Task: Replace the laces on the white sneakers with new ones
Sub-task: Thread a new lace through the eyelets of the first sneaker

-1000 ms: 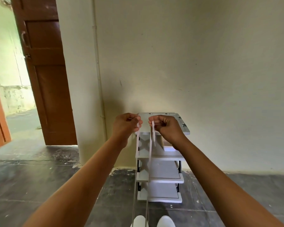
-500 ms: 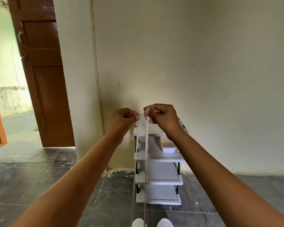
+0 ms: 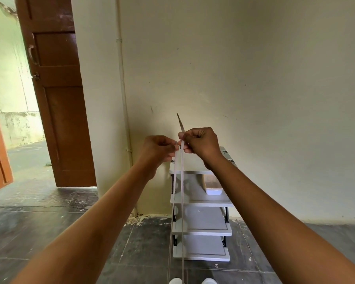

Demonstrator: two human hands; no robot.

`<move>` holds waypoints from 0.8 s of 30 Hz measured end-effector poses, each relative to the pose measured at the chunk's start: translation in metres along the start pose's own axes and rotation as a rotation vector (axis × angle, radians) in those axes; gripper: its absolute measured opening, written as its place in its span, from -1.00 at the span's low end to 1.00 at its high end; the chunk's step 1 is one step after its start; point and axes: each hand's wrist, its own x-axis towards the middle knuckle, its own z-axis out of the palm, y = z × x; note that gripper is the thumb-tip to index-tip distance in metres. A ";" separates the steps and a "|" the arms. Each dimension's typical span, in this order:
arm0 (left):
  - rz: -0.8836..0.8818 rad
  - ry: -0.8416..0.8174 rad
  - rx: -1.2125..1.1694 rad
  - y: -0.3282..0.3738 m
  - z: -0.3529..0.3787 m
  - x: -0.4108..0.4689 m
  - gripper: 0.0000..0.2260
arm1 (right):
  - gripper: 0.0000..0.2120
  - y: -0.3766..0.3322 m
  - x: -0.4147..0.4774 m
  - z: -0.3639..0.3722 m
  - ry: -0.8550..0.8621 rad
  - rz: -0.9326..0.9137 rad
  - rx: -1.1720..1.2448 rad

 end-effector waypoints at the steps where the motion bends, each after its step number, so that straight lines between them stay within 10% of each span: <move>1: -0.006 0.002 0.002 -0.001 0.000 -0.001 -0.90 | -0.85 0.001 -0.001 0.001 -0.002 0.006 0.008; 13: -0.166 -0.008 0.065 -0.062 0.002 -0.015 -0.86 | -0.73 0.067 -0.031 0.006 -0.054 0.165 -0.099; 24: -0.425 -0.215 0.428 -0.246 0.023 -0.078 -0.83 | -0.76 0.255 -0.141 0.009 -0.349 0.720 -0.383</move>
